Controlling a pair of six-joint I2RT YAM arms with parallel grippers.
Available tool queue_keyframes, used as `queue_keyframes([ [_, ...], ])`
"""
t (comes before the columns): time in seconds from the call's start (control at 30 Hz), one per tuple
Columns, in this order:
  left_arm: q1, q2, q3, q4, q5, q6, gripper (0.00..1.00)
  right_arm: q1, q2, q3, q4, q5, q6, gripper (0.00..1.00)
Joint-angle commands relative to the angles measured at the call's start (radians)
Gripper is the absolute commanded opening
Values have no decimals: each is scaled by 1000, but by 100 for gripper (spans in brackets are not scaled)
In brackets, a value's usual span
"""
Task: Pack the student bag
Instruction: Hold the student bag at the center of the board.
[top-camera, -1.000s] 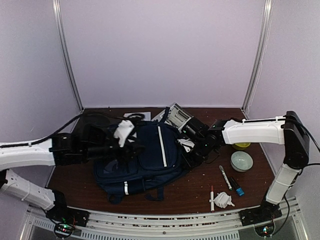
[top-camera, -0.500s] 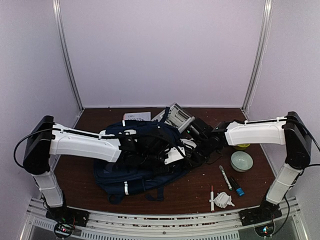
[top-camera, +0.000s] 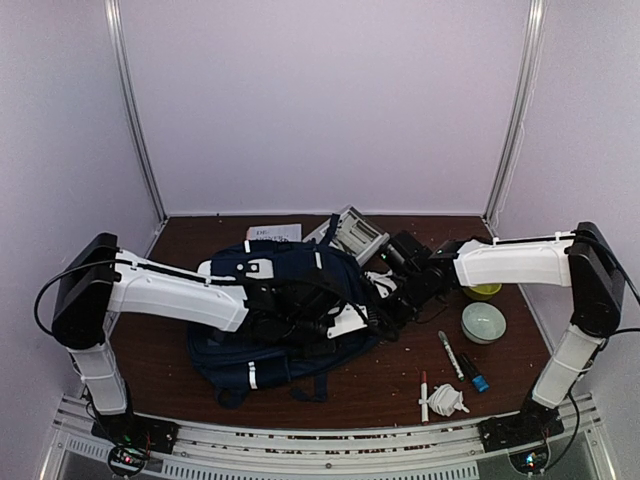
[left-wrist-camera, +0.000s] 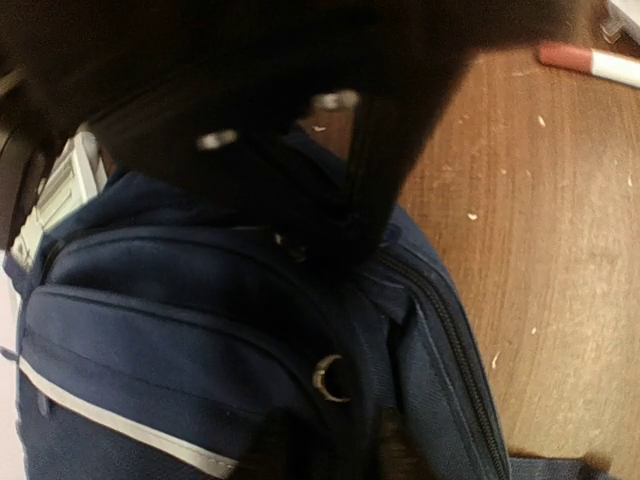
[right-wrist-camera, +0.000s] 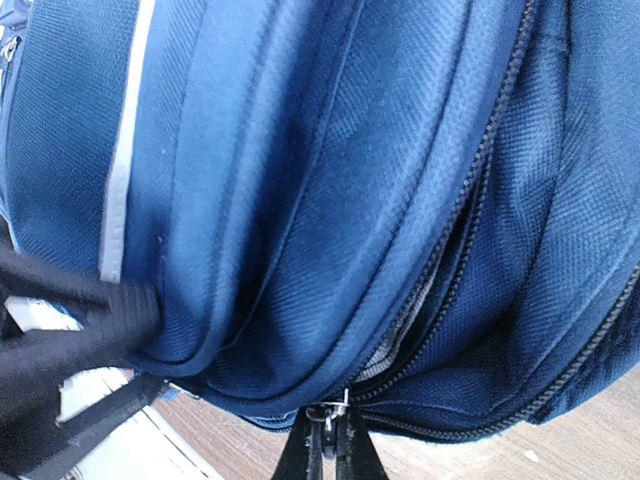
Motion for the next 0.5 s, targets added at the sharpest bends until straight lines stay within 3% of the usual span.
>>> queue_keyframes([
  [0.0, 11, -2, -39, -3, -130, -12, 12, -14, -37, 5, -23, 56, -19, 0],
  [0.03, 11, -14, -51, -7, -133, -12, 2, -13, -32, 15, -60, 94, -30, 0],
  [0.07, 11, -28, -64, -11, -132, -12, 0, -14, -28, 25, -92, 142, -43, 0],
  [0.47, -7, -336, -296, -46, 115, -14, 0, -28, -16, 199, -334, 536, -161, 0],
])
